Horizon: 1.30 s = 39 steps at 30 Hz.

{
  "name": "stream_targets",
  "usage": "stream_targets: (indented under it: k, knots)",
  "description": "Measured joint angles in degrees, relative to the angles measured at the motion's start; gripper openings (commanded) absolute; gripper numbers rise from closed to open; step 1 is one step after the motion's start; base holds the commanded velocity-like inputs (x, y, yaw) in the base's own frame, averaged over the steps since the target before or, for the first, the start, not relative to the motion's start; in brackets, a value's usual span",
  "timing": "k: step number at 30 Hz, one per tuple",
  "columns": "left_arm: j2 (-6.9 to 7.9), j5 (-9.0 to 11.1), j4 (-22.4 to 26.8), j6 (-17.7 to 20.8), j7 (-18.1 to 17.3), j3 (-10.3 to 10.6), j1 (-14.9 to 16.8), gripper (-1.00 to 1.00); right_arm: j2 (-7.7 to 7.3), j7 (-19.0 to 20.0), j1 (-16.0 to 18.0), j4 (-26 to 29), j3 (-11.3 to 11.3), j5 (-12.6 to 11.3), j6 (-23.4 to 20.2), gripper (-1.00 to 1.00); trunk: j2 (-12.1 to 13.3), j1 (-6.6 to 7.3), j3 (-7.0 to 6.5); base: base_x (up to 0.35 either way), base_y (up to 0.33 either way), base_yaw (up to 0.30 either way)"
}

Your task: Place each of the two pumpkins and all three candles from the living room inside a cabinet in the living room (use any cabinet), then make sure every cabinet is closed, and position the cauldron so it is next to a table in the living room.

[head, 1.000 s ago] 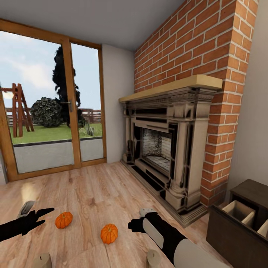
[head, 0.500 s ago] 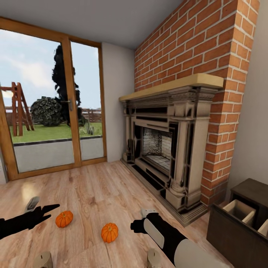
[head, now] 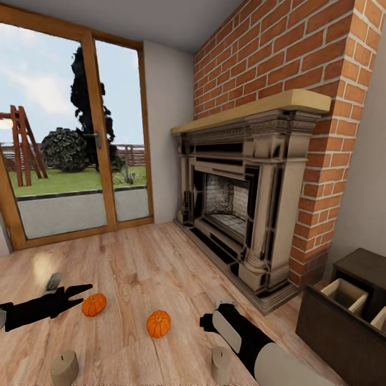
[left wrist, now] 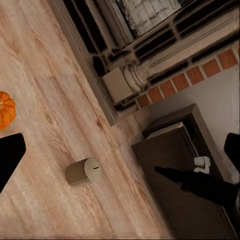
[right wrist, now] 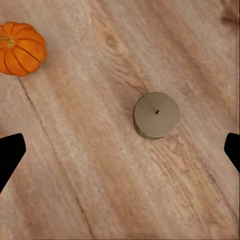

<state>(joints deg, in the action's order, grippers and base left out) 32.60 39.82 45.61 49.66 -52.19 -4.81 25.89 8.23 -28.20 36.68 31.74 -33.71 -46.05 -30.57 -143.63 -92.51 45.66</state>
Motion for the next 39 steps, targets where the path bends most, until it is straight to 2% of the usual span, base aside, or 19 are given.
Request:
stream_targets:
  k: [1, 2, 3, 5, 16, 23, 30, 39]
  knots:
    - [0.0, 0.0, 0.0, 0.4, -0.8, 0.0, 0.0, 1.0, 0.0, -0.2, 0.0, 0.0, 0.0, 0.0, 0.0, 1.0, 0.0, -0.03, 0.22, 0.0, 0.0, 0.0]
    - [0.04, 0.0, 0.0, 1.2, -4.2, -0.1, 0.0, 1.0, -0.06, -0.6, 0.0, 0.0, 0.1, 0.0, 0.2, 1.0, 0.0, -0.05, 0.44, 0.0, 0.0, 0.0]
    - [0.05, -0.1, 0.0, 1.4, -5.8, -0.1, 0.0, 1.0, -0.17, -0.7, 0.0, 0.0, 0.2, 0.0, 0.5, 1.0, 0.0, -0.08, 0.67, 0.0, 0.0, 0.0]
    - [0.07, -0.1, -0.1, 1.6, -7.9, 0.0, 0.0, 1.0, -0.34, -0.9, 0.0, 0.0, 0.2, 0.0, 1.0, 1.0, -0.1, -0.13, 1.11, 0.0, 0.0, 0.0]
    - [0.09, -0.1, -0.2, 2.8, -13.3, 0.0, 0.0, 1.0, -0.32, -1.0, 0.0, -0.1, 0.2, -0.1, 1.6, 1.0, -0.2, -0.41, 3.55, 0.0, 0.0, 0.0]
    - [0.08, -0.2, -0.5, 3.2, -14.2, 0.0, 0.0, 1.0, -0.06, -0.9, 0.0, 0.1, -0.6, 1.2, 1.6, 1.0, -0.3, -0.59, 5.1, 0.0, 0.0, 0.0]
    - [0.08, -0.4, -0.6, 3.2, -14.3, 0.0, 0.0, 1.0, -0.04, -0.9, 0.0, 0.1, -0.6, 1.4, 1.6, 1.0, -0.4, -0.77, 6.65, 0.0, 0.0, 0.001]
    - [0.08, -0.5, -0.6, 3.2, -14.3, 0.0, 0.0, 1.0, -0.19, -0.7, 0.0, 0.2, -0.6, 1.4, 1.6, 1.0, -0.5, -1.01, 8.41, 0.0, 0.0, 0.162]
